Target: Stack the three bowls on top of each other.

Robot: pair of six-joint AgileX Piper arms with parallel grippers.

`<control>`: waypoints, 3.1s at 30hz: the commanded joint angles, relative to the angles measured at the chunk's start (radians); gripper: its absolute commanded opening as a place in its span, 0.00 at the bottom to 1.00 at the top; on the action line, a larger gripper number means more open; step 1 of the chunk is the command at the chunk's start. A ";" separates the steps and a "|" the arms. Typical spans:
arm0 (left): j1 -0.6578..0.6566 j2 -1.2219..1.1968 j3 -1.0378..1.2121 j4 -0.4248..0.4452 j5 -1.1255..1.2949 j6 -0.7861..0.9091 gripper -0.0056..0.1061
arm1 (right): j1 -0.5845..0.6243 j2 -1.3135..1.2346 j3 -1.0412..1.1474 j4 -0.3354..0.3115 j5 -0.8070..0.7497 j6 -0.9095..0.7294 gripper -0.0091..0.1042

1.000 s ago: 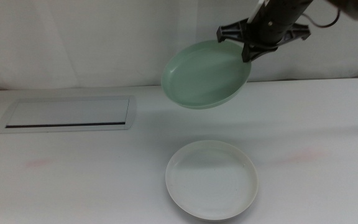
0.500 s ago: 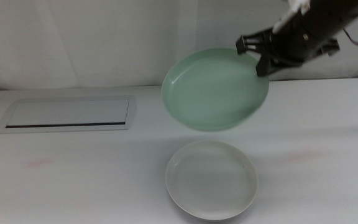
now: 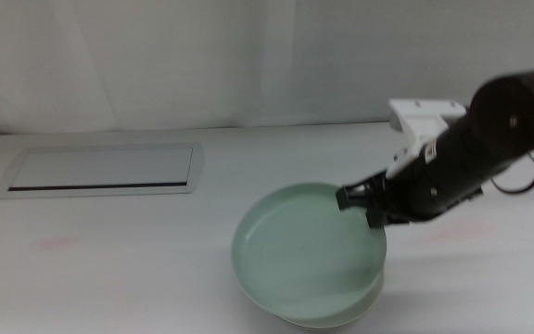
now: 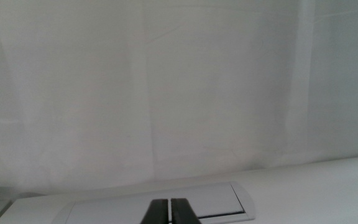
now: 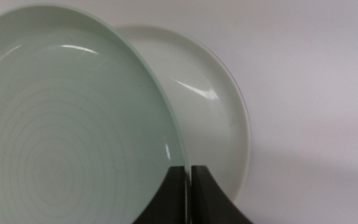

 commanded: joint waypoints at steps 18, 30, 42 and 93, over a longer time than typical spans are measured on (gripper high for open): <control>0.005 -0.039 0.039 -0.006 -0.003 0.000 0.02 | 0.002 0.086 0.138 -0.057 -0.191 0.072 0.06; 0.005 -0.039 0.039 -0.006 -0.003 0.005 0.02 | 0.002 0.119 0.138 -0.213 -0.176 0.195 0.06; 0.005 -0.039 0.039 -0.006 0.018 0.018 0.02 | 0.002 0.123 0.138 -0.191 -0.213 0.193 0.17; 0.005 -0.039 0.039 -0.006 0.018 0.018 0.02 | -0.606 -1.197 0.332 -0.310 -0.149 -0.208 0.06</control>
